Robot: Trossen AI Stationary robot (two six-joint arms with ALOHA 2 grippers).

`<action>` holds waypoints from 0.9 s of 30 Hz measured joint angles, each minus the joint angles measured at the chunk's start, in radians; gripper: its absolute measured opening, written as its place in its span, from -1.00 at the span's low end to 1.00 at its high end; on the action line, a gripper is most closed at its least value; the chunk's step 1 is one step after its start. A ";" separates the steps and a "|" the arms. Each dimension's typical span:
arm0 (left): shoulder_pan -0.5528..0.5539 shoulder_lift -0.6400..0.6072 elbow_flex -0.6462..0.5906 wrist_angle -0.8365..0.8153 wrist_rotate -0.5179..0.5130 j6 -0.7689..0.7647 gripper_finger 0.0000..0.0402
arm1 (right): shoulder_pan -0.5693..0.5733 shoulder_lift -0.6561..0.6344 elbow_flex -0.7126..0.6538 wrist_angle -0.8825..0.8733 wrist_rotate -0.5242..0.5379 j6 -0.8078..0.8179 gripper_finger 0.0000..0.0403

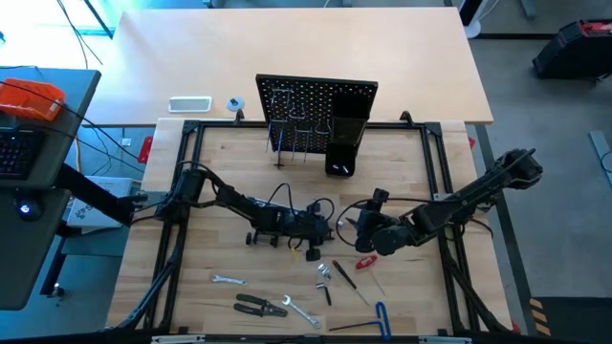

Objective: Hang tools onto peg board
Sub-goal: Put the top right socket into the bottom peg board bin

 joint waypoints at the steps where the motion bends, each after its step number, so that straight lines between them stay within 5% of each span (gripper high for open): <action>1: 0.003 -0.011 -0.001 -0.016 0.014 0.006 -0.65 | 0.009 0.000 0.000 0.006 0.010 -0.009 -0.14; 10: 0.011 -0.146 -0.002 -0.170 0.043 0.056 -0.65 | 0.087 -0.037 0.000 0.010 0.160 -0.078 -0.14; 17: 0.026 -0.269 -0.001 -0.232 0.101 0.067 -0.65 | 0.129 -0.047 0.000 0.079 0.108 -0.193 -0.14; 27: 0.126 -0.370 -0.001 -0.222 0.414 -0.013 -0.65 | 0.144 -0.021 0.000 0.252 0.026 -0.356 -0.14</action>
